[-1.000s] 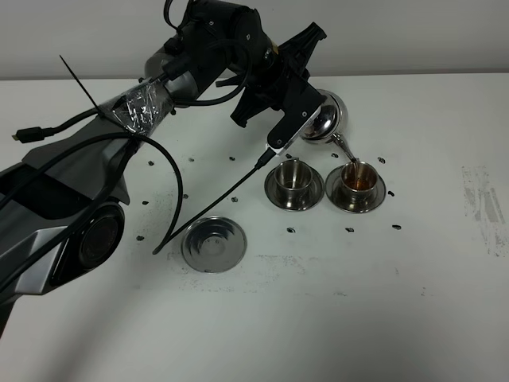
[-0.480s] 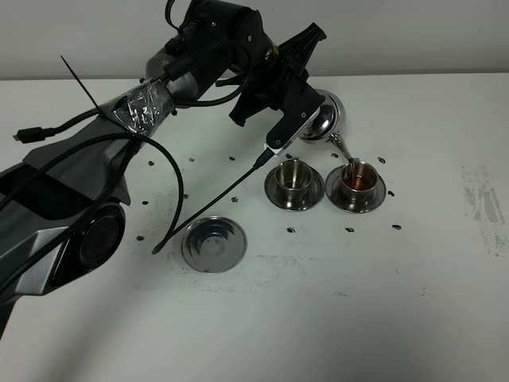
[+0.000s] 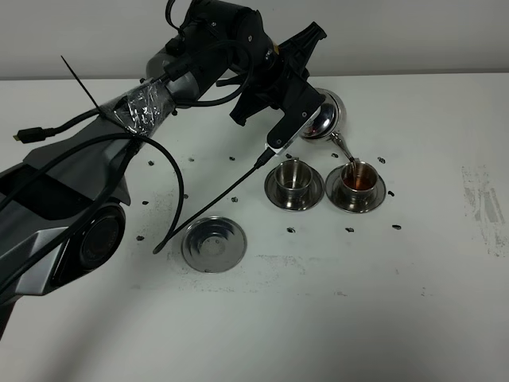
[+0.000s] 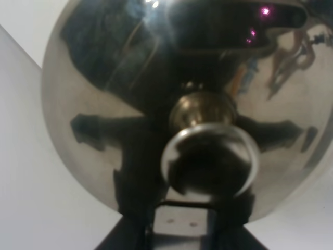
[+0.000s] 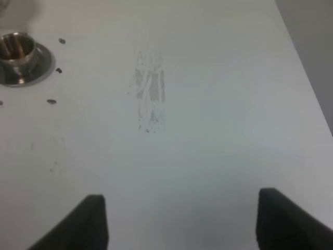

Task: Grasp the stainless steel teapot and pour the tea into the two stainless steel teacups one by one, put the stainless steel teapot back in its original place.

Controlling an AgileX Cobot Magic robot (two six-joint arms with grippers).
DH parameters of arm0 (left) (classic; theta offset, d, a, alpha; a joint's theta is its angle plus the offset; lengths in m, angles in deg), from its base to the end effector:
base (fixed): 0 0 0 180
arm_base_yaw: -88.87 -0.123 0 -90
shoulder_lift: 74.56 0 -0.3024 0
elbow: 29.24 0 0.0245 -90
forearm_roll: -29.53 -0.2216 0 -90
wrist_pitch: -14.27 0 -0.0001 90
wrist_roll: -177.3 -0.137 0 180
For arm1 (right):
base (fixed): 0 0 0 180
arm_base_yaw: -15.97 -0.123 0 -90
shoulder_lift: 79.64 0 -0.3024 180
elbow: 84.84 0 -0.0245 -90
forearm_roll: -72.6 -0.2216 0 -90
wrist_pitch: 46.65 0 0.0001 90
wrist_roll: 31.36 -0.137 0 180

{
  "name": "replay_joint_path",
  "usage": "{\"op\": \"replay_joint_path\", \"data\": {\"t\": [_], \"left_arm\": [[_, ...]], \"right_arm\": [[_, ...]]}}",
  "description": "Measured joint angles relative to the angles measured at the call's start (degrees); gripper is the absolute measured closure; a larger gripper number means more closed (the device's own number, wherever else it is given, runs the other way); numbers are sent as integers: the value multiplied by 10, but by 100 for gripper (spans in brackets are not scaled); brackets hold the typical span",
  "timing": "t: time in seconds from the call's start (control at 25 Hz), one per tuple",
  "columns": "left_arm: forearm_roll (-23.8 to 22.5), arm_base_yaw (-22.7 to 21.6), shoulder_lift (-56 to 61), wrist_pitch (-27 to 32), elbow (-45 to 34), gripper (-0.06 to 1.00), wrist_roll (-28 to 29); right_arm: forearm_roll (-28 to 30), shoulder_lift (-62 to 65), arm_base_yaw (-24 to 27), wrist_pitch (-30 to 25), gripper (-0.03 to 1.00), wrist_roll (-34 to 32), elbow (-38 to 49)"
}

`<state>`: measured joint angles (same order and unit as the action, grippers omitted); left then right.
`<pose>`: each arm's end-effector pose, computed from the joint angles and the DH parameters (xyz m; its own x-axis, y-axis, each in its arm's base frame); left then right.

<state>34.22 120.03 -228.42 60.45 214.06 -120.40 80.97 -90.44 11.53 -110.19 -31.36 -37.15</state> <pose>0.4982 -0.3107 0.1791 0.7593 0.6028 0.2451 0.3383 -0.6874 0.6427 -0.0041 -0.0182 0.2447 -0.5262 -0.1059 -0.8437 -0.0007 0.9923 -0.1241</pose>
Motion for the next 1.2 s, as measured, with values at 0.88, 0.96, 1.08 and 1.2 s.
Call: {"op": "replay_joint_path", "data": {"t": [0.88, 0.96, 1.08, 1.2], "left_arm": [[0, 0, 0, -4, 0, 76, 2], [0, 0, 0, -4, 0, 76, 2], [0, 0, 0, -5, 0, 76, 2], [0, 0, 0, -8, 0, 76, 2]], "right_arm": [[0, 0, 0, 0, 38, 0, 0], [0, 0, 0, 0, 38, 0, 0], [0, 0, 0, 0, 38, 0, 0], [0, 0, 0, 0, 38, 0, 0]]}}
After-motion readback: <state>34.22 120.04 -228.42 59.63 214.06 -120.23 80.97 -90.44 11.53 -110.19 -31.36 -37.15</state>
